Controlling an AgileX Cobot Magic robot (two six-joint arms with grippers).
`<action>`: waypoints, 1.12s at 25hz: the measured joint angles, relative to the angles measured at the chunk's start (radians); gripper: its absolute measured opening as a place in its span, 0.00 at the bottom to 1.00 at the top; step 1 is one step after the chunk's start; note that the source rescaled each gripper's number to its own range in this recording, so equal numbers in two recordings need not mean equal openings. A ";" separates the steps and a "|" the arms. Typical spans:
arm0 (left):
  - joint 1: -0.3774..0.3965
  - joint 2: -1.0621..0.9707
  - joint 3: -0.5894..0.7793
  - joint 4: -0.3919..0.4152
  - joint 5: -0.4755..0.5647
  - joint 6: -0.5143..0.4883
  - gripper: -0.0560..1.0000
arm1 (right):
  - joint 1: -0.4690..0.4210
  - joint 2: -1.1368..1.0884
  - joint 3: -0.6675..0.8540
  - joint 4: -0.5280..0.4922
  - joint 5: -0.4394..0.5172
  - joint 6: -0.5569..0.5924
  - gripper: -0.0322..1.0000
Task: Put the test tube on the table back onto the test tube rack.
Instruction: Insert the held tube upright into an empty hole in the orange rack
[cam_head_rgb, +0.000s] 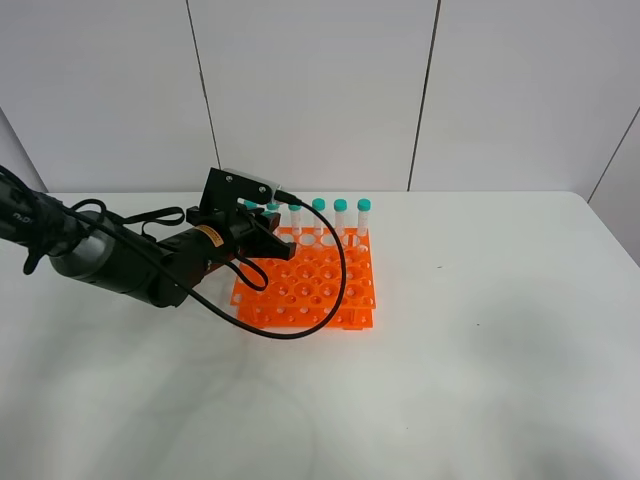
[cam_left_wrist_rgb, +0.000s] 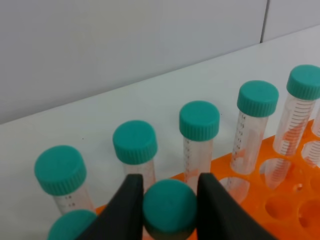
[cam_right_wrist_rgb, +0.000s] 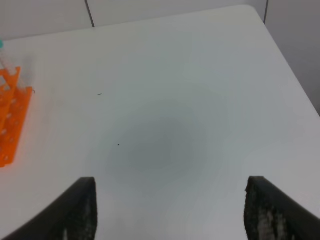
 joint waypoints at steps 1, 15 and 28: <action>0.000 0.000 -0.002 0.000 0.000 0.000 0.05 | 0.000 0.000 0.000 0.000 0.000 0.000 0.80; 0.003 0.001 -0.017 0.000 0.000 0.000 0.05 | 0.000 0.000 0.000 0.000 0.000 0.000 0.80; 0.019 0.001 -0.017 0.016 0.000 0.002 0.05 | 0.000 0.000 0.000 0.000 0.000 0.000 0.80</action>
